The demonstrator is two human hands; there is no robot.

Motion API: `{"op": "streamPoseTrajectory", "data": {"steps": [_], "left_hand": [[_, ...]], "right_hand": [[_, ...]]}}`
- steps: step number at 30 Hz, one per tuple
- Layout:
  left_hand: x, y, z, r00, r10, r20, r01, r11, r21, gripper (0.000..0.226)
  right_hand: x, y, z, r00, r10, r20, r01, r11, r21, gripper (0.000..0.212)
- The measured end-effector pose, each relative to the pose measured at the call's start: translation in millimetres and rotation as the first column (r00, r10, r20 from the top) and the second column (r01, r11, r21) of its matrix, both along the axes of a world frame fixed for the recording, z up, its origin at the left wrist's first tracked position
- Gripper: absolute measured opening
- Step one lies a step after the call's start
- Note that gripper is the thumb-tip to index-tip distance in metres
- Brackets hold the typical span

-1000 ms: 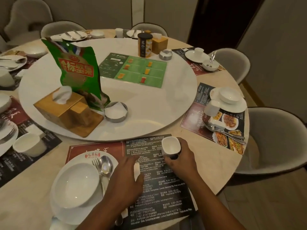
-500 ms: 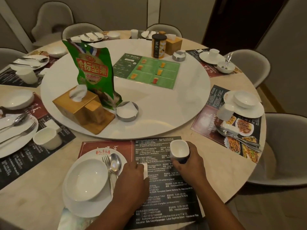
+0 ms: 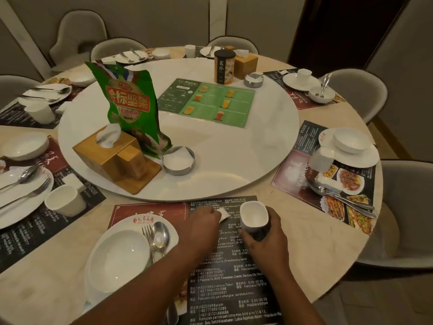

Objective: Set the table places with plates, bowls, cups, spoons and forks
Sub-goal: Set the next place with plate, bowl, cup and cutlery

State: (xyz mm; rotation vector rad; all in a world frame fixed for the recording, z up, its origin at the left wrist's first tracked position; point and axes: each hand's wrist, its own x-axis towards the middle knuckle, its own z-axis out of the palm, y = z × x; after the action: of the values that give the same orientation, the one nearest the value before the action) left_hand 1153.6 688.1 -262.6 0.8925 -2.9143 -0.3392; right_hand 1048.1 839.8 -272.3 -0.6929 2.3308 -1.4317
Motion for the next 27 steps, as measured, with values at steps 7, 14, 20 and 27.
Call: {"op": "streamPoseTrajectory", "data": {"steps": [7,14,20,27], "left_hand": [[-18,-17,-1,0.990,-0.143,-0.005,0.142,0.986,-0.091,0.021],[-15,-16,0,0.989,-0.147,0.000,0.146,0.982,-0.120,0.020],[-9,-15,6,0.991,-0.137,0.003,0.136,0.981,-0.139,0.021],[-7,-15,6,0.990,-0.142,-0.020,0.138,0.980,-0.145,0.022]], "right_hand": [[3,-2,-5,0.999,-0.044,-0.025,0.043,0.999,-0.008,0.070],[3,-1,-3,0.998,-0.023,-0.050,0.023,1.000,-0.006,0.070],[5,0,1,0.999,-0.022,-0.046,0.022,1.000,-0.005,0.070],[7,0,6,0.999,-0.020,-0.051,0.020,1.000,0.006,0.069]]}}
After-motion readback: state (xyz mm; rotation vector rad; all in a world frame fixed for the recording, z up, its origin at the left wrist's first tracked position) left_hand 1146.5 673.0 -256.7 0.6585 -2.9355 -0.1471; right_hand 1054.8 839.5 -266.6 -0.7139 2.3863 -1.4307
